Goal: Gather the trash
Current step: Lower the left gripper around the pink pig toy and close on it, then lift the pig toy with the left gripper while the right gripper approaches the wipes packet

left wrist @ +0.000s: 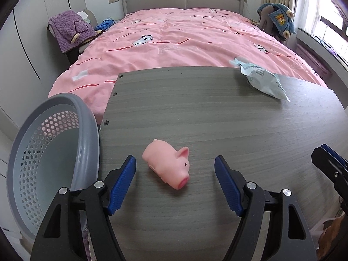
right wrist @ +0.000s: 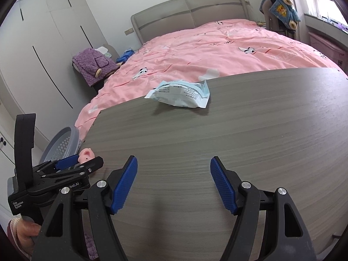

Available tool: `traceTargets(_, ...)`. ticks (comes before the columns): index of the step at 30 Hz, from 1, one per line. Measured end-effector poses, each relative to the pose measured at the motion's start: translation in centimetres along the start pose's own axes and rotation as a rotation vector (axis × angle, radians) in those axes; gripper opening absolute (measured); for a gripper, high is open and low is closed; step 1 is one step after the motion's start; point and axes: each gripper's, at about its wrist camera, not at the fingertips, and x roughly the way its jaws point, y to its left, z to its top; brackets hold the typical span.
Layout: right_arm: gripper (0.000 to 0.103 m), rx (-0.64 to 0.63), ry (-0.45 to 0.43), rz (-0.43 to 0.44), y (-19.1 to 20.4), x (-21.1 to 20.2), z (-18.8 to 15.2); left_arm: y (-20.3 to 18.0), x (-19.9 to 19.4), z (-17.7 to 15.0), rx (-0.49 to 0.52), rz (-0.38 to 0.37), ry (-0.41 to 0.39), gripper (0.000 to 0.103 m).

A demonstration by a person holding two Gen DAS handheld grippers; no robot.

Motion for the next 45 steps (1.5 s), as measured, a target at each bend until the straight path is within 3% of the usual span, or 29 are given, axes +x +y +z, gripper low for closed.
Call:
traceTargets(6, 0.068, 0.013, -0.003, 0.001, -0.6, -0.1, 0.1, 0.2, 0.8, -0.1, -0.015, -0.005, 0.026, 0.047)
traceTargets(7, 0.068, 0.015, -0.003, 0.001, -0.6, -0.1, 0.1, 0.3, 0.8, -0.1, -0.021, -0.011, 0.024, 0.039)
traceTargets(19, 0.068, 0.01, -0.005, 0.0, -0.9, 0.2, 0.4, 0.7, -1.0, 0.8, -0.035, -0.038, -0.011, 0.038)
traceTargets(28, 0.068, -0.102, -0.012, -0.015, -1.9, 1.8, 5.2, 0.2, -3.6, 1.9, -0.014, -0.032, -0.084, 0.038)
traceTargets(45, 0.081, -0.246, 0.085, 0.076, -1.9, 8.1, 10.8, 0.8, -3.4, 4.1, -0.04, -0.022, -0.09, 0.038)
